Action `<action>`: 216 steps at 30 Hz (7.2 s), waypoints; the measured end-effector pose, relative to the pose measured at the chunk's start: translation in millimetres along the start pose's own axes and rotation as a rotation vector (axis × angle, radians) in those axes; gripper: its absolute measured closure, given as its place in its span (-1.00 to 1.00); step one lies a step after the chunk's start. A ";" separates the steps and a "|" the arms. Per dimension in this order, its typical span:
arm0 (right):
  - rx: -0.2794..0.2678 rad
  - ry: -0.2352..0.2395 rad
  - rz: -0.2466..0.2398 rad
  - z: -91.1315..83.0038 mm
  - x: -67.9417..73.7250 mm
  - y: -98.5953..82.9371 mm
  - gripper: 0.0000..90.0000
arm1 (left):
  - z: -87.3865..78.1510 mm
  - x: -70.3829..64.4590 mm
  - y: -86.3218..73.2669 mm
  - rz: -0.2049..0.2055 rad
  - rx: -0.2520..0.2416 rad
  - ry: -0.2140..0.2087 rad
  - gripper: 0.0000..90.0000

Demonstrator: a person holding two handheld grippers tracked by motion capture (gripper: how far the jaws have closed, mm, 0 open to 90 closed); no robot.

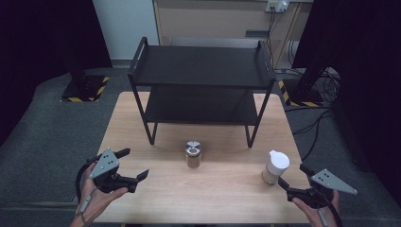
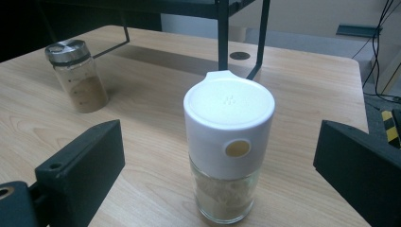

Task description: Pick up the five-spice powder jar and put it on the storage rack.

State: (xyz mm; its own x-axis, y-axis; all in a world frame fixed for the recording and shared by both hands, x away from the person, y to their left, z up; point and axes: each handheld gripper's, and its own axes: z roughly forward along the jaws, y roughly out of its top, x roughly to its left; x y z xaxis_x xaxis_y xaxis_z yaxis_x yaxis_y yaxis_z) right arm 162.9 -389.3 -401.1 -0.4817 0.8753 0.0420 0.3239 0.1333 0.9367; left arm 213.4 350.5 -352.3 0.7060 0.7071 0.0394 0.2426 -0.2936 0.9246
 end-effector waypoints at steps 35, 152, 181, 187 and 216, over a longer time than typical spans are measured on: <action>-0.009 -0.006 0.011 -3.2 -1.9 -3.6 -0.93 | 82.1 29.4 64.7 0.046 0.152 -0.169 -0.95; -0.010 0.007 0.033 2.5 -6.2 -7.5 -0.92 | 32.5 85.2 319.5 0.119 0.130 -0.223 -0.24; -0.021 -0.014 0.075 -4.2 -12.7 -14.4 -0.92 | 134.3 111.6 370.5 0.011 0.169 0.016 -0.24; -0.019 -0.014 0.079 -4.1 -13.2 -15.2 -0.92 | 140.5 116.9 368.0 -0.006 0.181 0.014 -0.24; -0.023 -0.005 0.081 -4.6 -12.1 -15.1 -0.92 | 119.3 95.2 346.1 0.010 0.024 0.092 -0.91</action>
State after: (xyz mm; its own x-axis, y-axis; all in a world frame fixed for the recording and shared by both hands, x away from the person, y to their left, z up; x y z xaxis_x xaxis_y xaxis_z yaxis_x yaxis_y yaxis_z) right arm 160.1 -404.1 -414.2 -0.4505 0.8851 0.1167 0.3428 0.0508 0.9380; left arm 444.0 239.5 -73.8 0.6449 0.7596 0.0842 0.2525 -0.3157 0.9146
